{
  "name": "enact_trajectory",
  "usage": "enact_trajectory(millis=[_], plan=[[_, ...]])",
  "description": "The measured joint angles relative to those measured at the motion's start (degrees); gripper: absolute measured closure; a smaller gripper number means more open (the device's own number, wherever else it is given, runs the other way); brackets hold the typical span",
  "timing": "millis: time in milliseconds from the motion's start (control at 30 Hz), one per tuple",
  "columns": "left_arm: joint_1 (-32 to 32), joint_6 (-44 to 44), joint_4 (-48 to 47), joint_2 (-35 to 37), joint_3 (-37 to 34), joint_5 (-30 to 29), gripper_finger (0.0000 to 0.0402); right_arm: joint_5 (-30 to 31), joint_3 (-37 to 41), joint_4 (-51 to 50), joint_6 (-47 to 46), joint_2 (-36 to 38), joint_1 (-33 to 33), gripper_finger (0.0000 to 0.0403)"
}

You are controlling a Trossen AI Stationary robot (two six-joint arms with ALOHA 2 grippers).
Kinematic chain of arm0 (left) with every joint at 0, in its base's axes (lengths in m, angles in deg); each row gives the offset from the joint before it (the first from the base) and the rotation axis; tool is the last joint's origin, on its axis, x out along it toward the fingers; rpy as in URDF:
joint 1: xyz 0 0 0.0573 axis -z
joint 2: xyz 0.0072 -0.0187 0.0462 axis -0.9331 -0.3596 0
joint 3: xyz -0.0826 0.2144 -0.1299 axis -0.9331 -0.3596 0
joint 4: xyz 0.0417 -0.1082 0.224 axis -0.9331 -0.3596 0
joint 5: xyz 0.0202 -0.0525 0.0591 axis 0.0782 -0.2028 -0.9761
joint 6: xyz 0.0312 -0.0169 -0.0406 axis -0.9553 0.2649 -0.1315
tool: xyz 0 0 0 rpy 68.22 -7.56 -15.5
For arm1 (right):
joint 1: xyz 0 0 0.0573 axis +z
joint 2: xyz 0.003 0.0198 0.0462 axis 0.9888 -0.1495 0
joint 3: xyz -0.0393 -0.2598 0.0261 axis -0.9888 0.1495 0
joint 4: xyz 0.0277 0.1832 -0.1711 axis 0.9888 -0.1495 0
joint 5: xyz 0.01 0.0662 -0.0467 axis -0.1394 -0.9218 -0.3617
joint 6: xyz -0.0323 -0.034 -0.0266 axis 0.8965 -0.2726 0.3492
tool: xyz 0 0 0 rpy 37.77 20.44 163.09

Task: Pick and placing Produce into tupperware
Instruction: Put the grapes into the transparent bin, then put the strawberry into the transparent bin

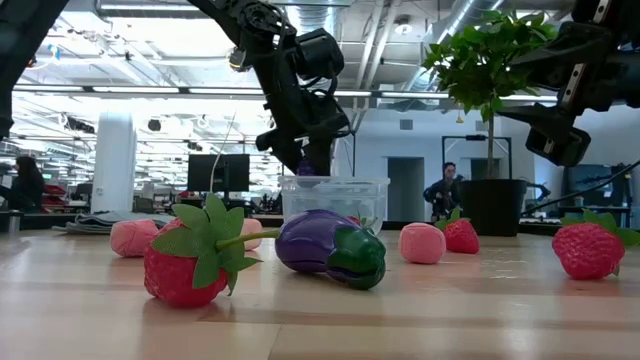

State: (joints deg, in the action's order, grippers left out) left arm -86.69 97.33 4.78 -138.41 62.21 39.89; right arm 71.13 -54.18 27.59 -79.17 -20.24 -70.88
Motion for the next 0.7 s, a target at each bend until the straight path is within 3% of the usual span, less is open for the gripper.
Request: enact_trajectory(millis=[533, 700], plan=[[0.07, 0.02, 1.67, 0.02, 0.22, 0.2, 0.0122, -0.02, 0.0, -0.02, 0.04, 0.0, 0.0, 0.0143], [0.62, -2.5, 0.72, 0.02, 5.57, 0.07, 0.0122, -0.02, 0.0, -0.29, 0.11, -0.01, -0.01, 0.0143]])
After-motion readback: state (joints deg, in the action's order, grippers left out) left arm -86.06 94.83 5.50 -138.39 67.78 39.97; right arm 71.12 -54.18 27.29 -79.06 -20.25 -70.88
